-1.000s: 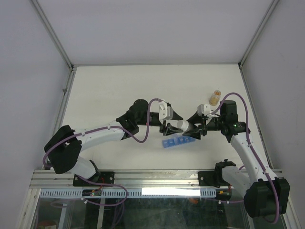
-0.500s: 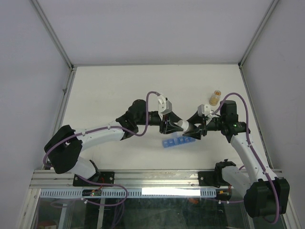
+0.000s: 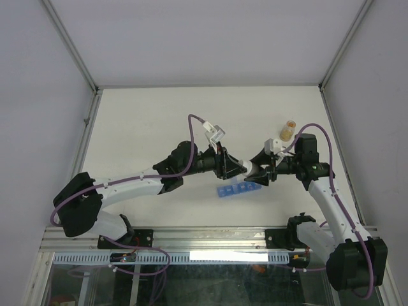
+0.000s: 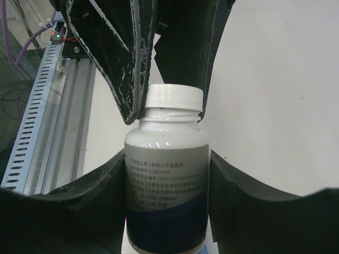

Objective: Sort the pills into containers

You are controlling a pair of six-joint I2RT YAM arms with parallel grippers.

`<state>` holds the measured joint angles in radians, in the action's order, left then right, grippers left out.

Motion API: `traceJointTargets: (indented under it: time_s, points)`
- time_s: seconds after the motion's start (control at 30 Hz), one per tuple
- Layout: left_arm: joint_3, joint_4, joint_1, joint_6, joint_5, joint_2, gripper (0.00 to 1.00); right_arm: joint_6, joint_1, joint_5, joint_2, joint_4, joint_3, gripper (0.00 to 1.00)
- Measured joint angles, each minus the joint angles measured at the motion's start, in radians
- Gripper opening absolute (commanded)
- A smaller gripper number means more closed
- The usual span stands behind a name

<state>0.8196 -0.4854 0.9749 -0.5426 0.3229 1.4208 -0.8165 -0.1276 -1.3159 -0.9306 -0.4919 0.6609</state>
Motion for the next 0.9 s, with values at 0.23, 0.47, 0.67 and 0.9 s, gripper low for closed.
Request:
traceJointTargets:
  time_s: [0.23,0.47,0.67,0.9]
  points:
    - [-0.002,0.054,0.019,-0.092,-0.105,-0.032,0.00,0.000,-0.001,-0.001,0.000,0.014,0.003,0.00]
    - [-0.002,0.093,0.021,-0.222,-0.154,-0.039,0.00,-0.001,-0.001,0.005,-0.003,0.024,0.003,0.00]
    - [0.009,0.144,0.028,-0.312,-0.193,-0.051,0.00,-0.003,-0.003,0.003,-0.005,0.028,0.003,0.00]
    - [0.051,0.195,0.013,-0.386,-0.247,-0.070,0.00,-0.005,-0.001,0.008,-0.006,0.018,0.003,0.00]
